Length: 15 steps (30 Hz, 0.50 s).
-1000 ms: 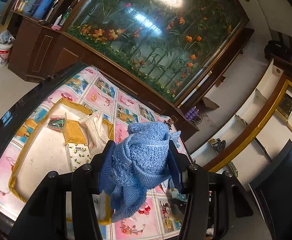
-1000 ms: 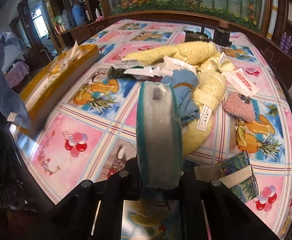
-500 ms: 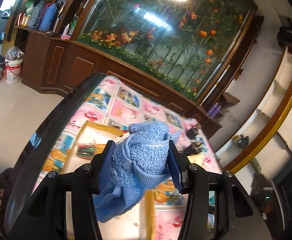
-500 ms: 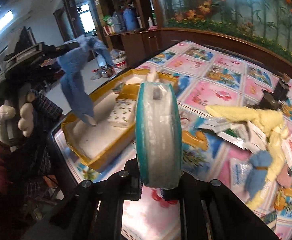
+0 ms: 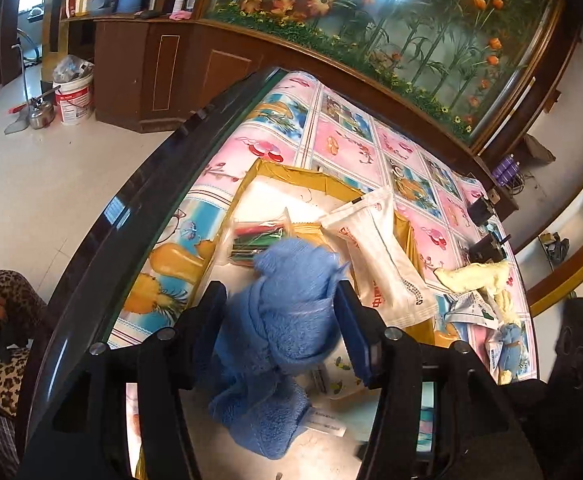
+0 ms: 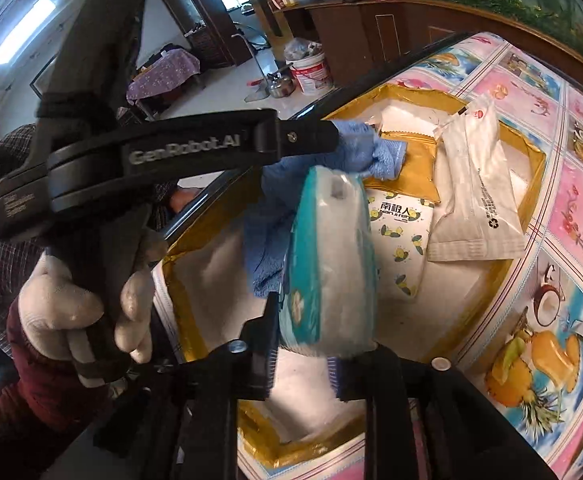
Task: Organize soft objects
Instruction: 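Carry the blue towel and wet-wipe pack into the tray and release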
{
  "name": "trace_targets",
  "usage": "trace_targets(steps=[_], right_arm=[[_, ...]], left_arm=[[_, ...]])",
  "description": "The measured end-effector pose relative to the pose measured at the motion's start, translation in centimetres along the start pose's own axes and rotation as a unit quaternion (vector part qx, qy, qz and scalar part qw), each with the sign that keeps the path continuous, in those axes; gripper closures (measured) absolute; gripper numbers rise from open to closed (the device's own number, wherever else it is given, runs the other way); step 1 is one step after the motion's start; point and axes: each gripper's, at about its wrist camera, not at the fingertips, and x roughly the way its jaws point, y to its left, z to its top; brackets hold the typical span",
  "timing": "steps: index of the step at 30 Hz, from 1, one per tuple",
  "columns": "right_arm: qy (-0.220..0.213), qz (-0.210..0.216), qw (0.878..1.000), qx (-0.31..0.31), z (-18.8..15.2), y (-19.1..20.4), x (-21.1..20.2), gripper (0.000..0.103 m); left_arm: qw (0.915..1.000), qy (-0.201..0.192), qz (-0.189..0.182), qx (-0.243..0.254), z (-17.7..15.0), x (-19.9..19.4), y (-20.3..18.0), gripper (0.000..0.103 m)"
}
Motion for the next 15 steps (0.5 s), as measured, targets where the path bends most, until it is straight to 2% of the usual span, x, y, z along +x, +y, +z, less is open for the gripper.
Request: trace_targets(steps=[2,3,4,5,8,11,15], right_arm=[[-0.002,-0.005,1.000,0.008,0.2,-0.4,0.1,0.046],[-0.007,0.000,1.000,0.009,0.2,-0.6,0.0,0.041],[-0.009,0.004,1.000,0.008,0.2,-0.7,-0.1,0.040],[-0.005,0.008,1.000,0.009,0.3,-0.8,0.0,0.040],[0.014,0.003,1.000,0.010,0.9,-1.1,1.1,0.039],[0.030,0.005,1.000,0.003,1.7,-1.1,2.7,0.034],[0.012,-0.058,0.998,-0.032,2.9,-0.7,3.0,0.031]], left_arm=[[1.0000,-0.008,-0.001,-0.004,0.1,-0.8,0.1,0.038],[0.9998,-0.018,-0.006,-0.004,0.1,-1.6,0.0,0.036],[0.9995,-0.031,-0.009,-0.002,0.1,-2.3,0.0,0.030],[0.9991,-0.043,-0.006,-0.001,0.1,-2.9,0.0,0.029],[0.9972,-0.073,-0.011,-0.008,0.1,-4.7,0.2,0.029],[0.9942,-0.106,-0.001,-0.014,-0.3,-6.5,0.2,0.028],[0.9932,-0.115,0.000,-0.018,-0.7,-7.3,0.1,0.028]])
